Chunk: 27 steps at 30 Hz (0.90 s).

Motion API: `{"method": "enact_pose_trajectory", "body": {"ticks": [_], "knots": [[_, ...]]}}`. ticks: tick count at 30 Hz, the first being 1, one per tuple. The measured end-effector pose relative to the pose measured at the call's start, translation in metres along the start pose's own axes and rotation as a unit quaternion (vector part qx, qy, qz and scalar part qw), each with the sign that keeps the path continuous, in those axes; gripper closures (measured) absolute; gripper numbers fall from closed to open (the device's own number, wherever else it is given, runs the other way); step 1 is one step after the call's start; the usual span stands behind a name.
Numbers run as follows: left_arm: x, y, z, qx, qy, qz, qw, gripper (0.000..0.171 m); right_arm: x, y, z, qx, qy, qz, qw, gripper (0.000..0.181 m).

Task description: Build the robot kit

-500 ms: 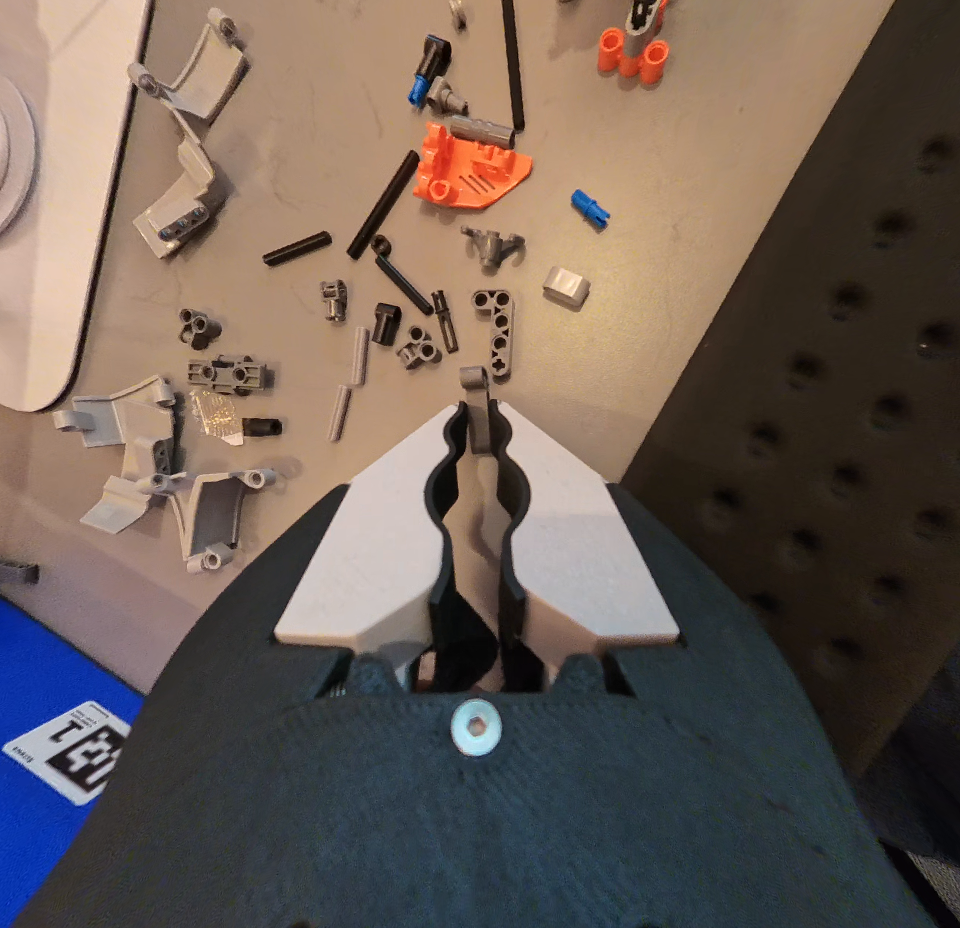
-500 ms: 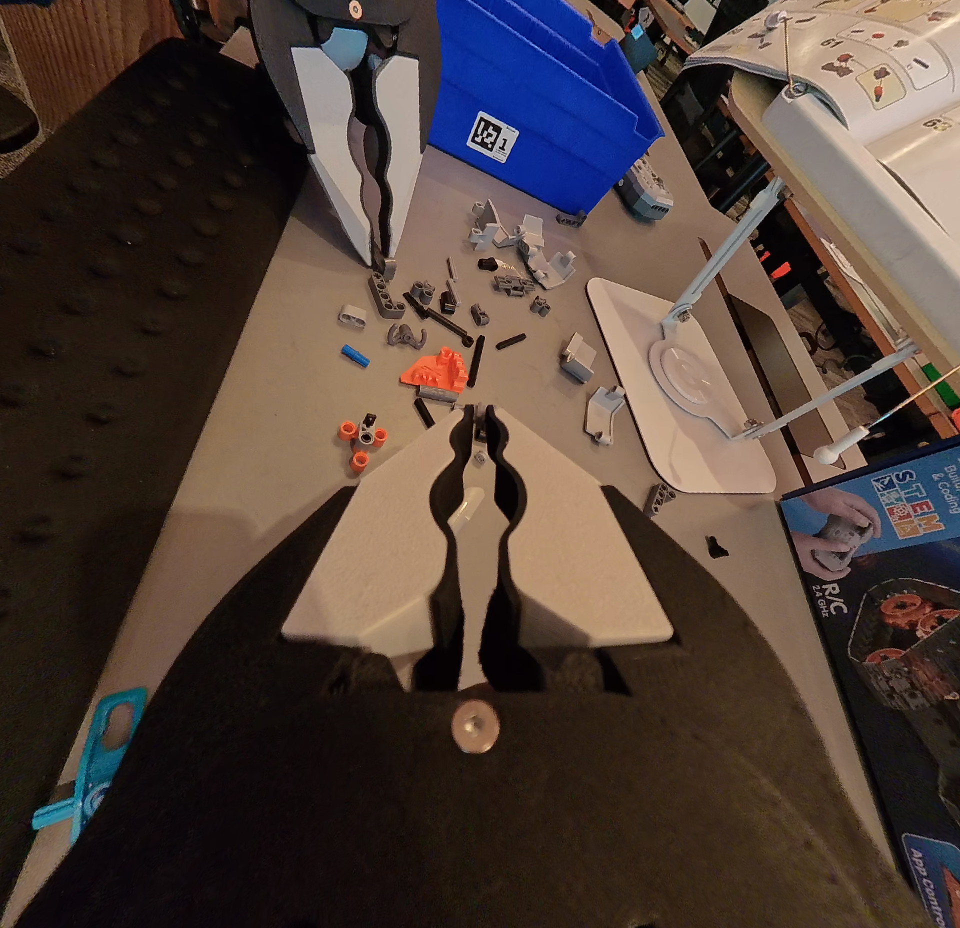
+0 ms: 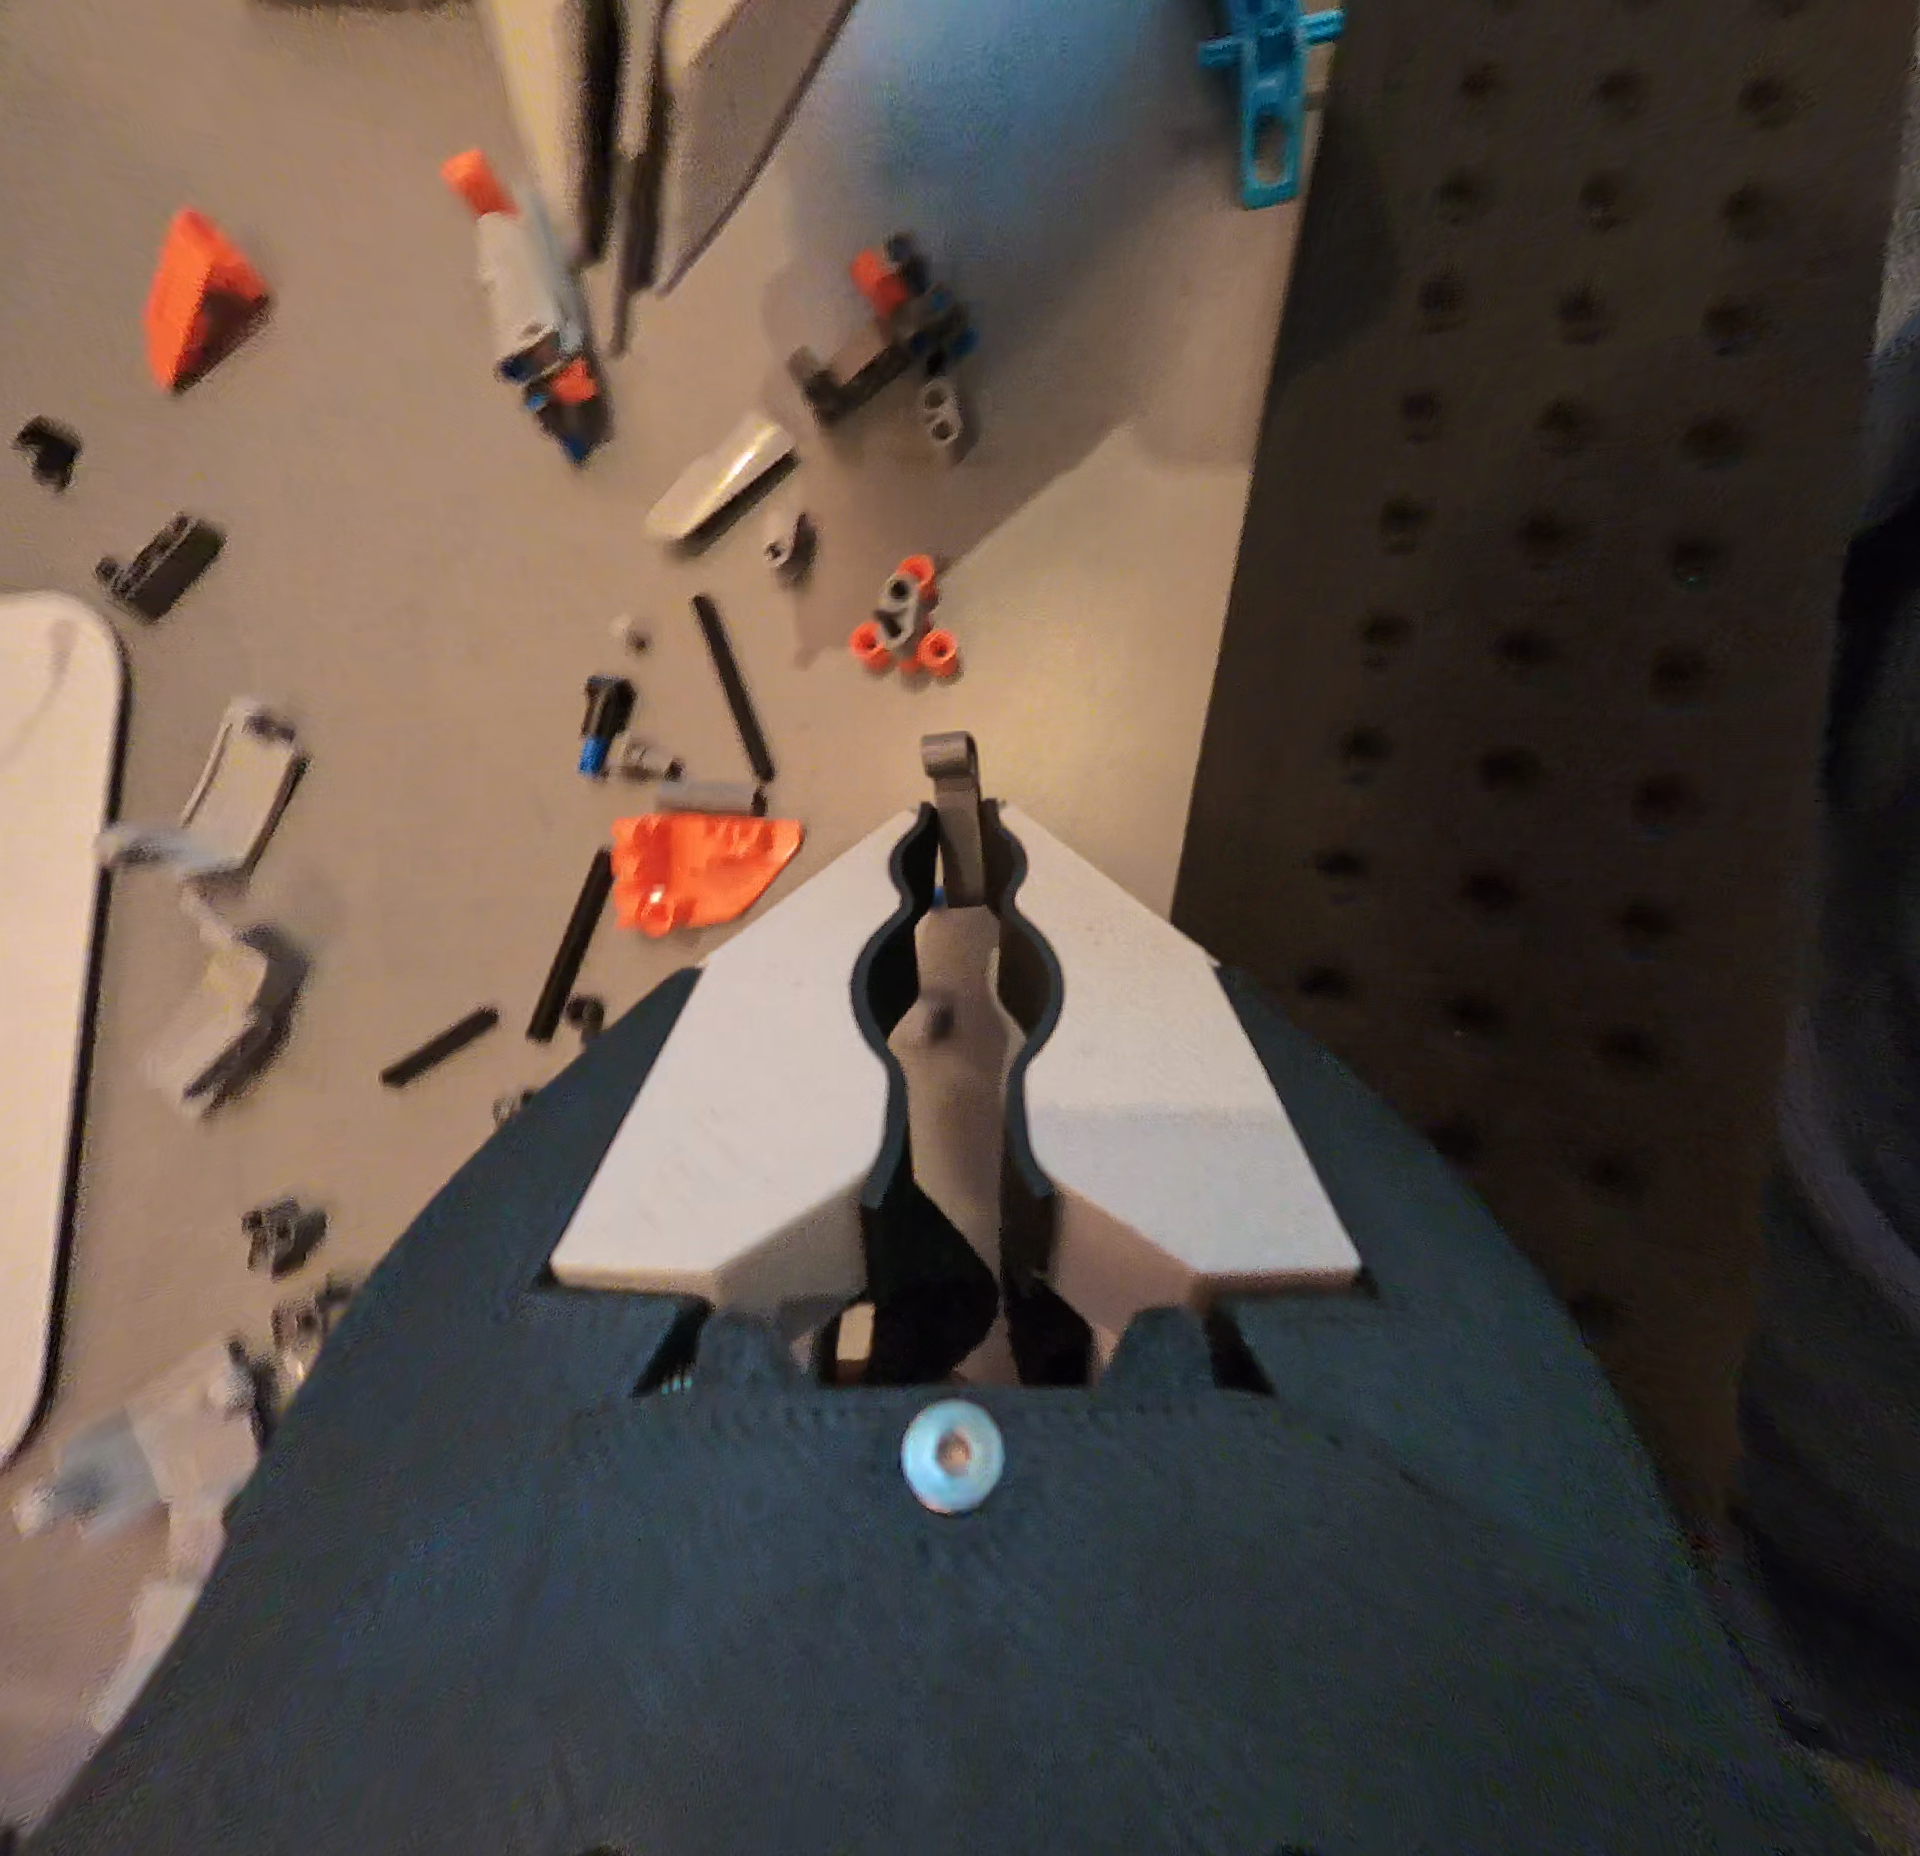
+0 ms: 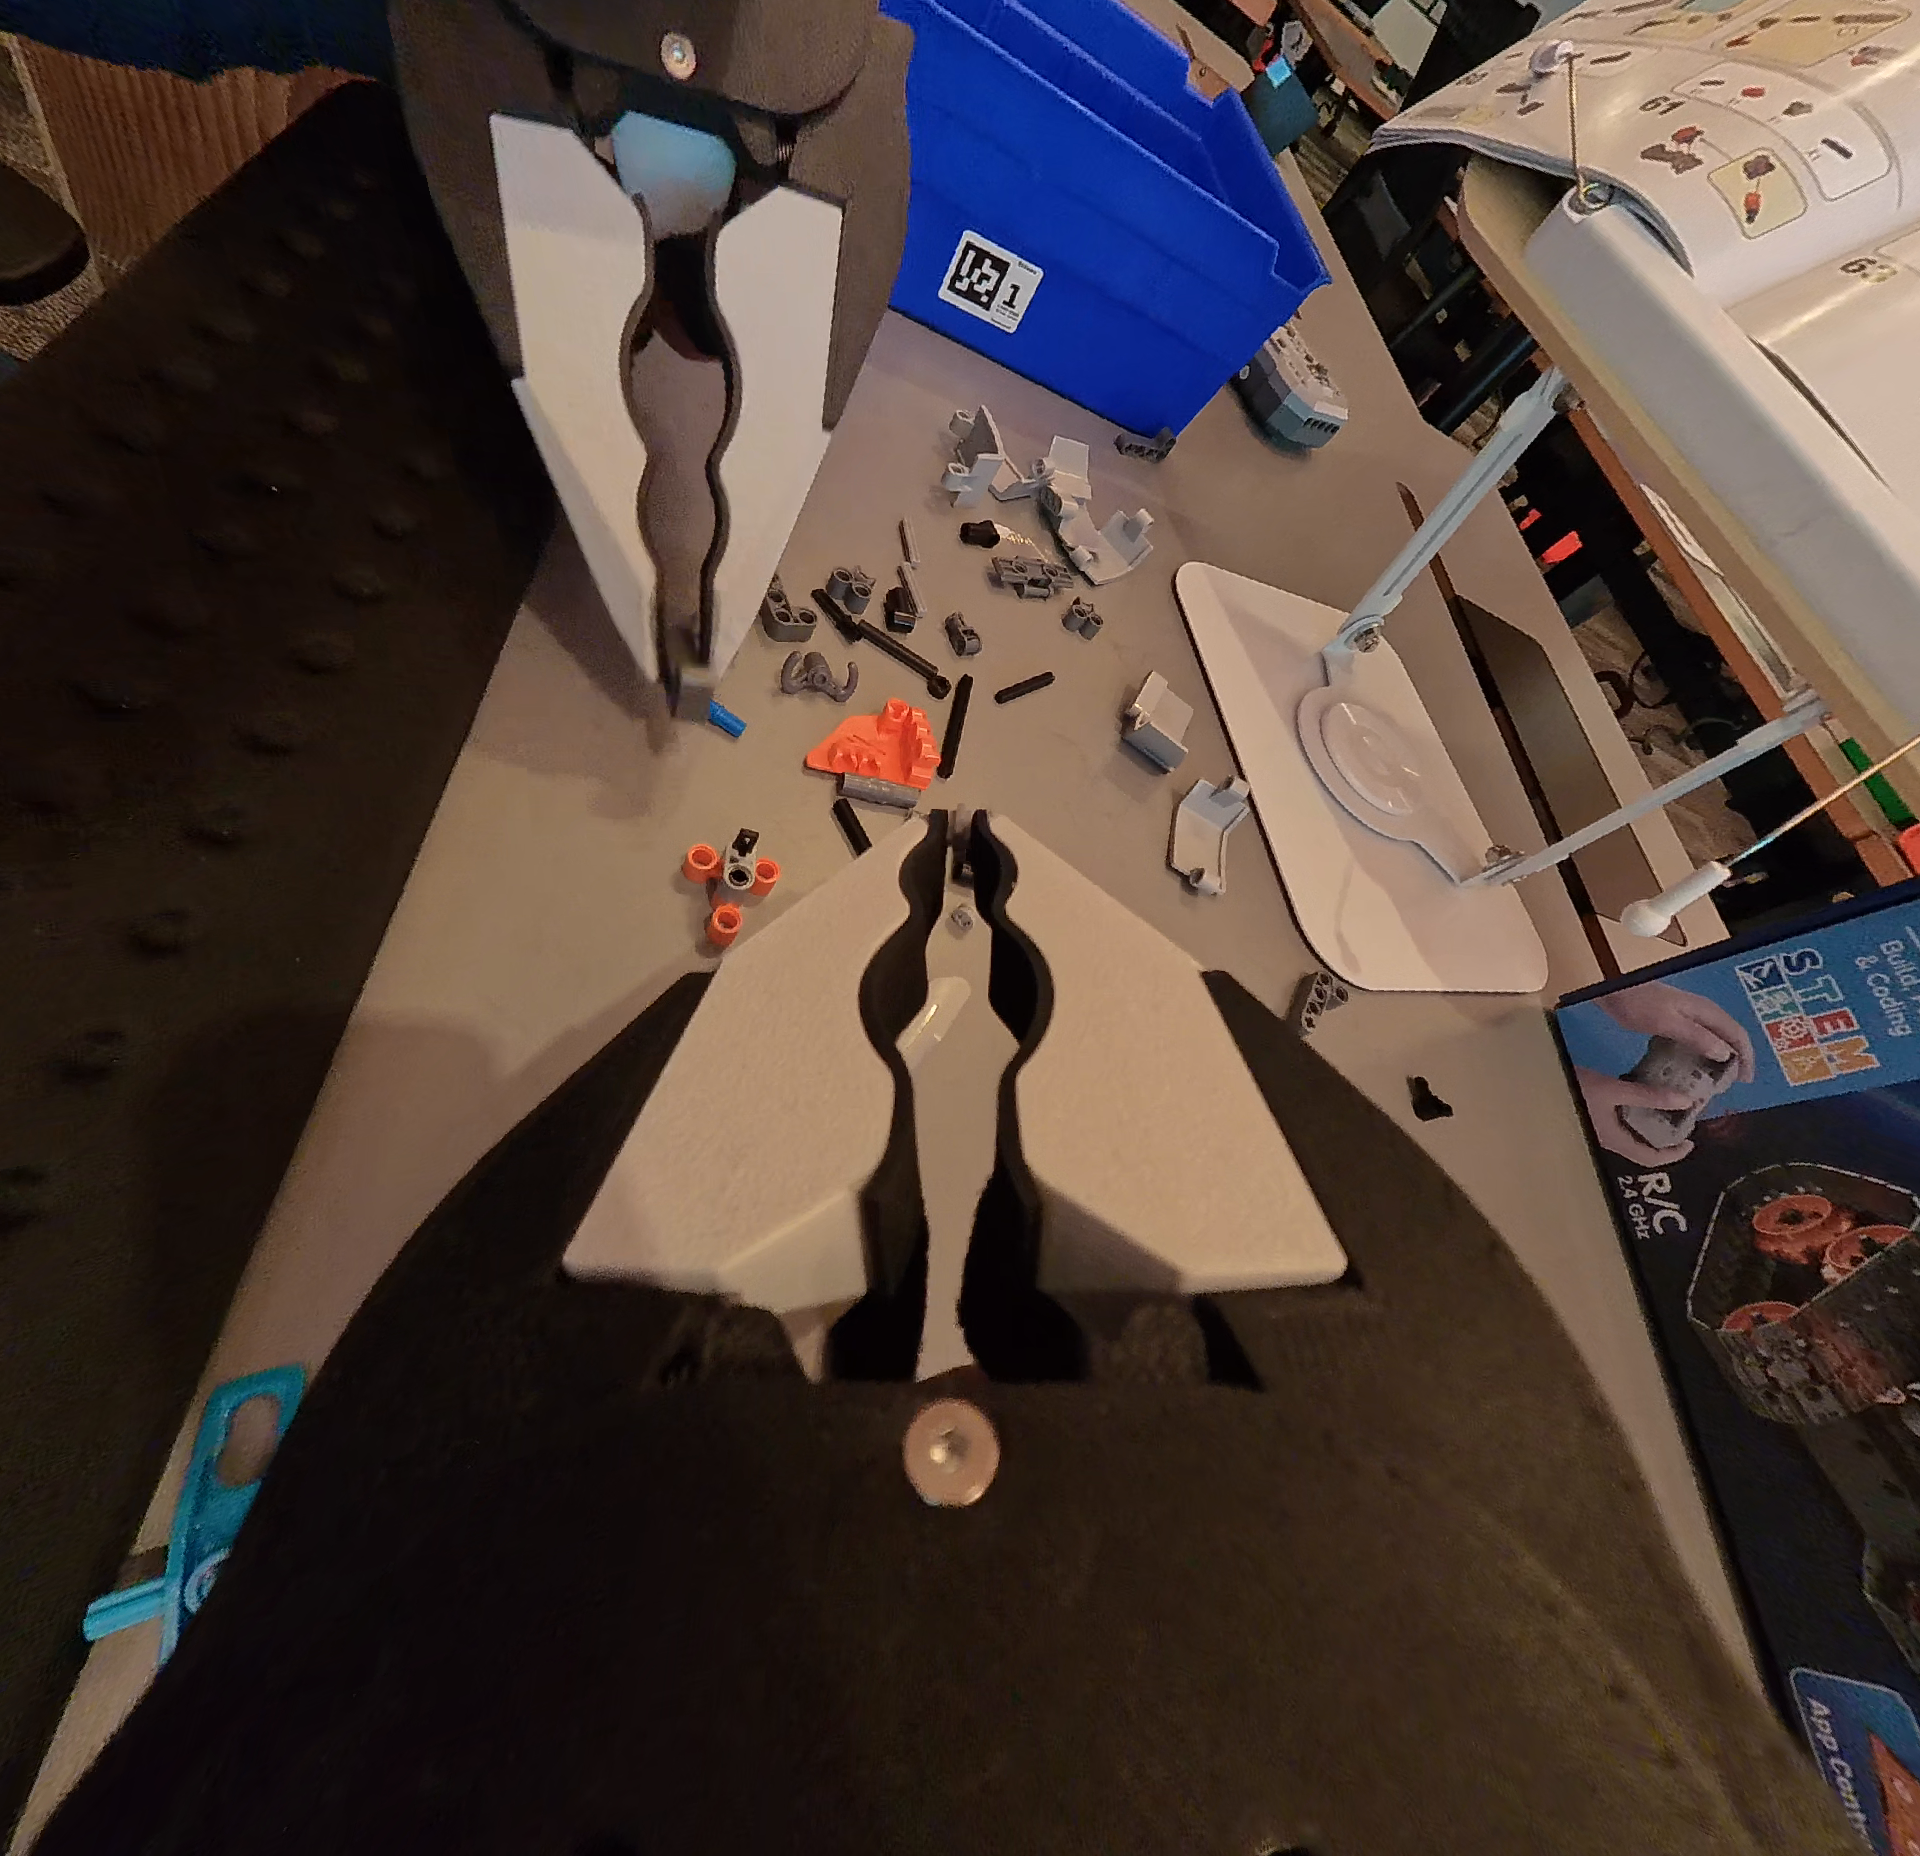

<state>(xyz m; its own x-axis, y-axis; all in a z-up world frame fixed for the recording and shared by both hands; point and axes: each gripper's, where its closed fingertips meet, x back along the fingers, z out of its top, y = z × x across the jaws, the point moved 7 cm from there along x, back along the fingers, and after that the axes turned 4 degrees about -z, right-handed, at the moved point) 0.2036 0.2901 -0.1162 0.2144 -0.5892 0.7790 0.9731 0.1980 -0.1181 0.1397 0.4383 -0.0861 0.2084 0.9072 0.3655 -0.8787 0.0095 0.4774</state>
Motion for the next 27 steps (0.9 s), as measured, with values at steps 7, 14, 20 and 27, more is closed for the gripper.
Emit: {"method": "enact_pose_trajectory", "body": {"ticks": [7,14,20,27], "knots": [[-0.025,0.008,0.009,-0.11,-0.055,-0.032,0.992,0.16,-0.001,-0.004,-0.002,0.002,-0.008,0.017,1.0,0.179],[-0.011,-0.001,-0.007,-0.118,-0.077,0.006,0.99,0.156,-0.002,-0.006,-0.003,0.0,-0.011,0.027,1.0,0.179],[-0.006,-0.007,-0.008,-0.094,-0.079,0.009,0.992,0.149,-0.003,-0.009,-0.003,0.003,-0.014,0.034,0.999,0.179],[-0.007,0.012,0.002,0.005,-0.018,-0.03,0.999,0.129,-0.004,-0.009,-0.005,0.001,-0.015,0.038,0.999,0.18]]}}
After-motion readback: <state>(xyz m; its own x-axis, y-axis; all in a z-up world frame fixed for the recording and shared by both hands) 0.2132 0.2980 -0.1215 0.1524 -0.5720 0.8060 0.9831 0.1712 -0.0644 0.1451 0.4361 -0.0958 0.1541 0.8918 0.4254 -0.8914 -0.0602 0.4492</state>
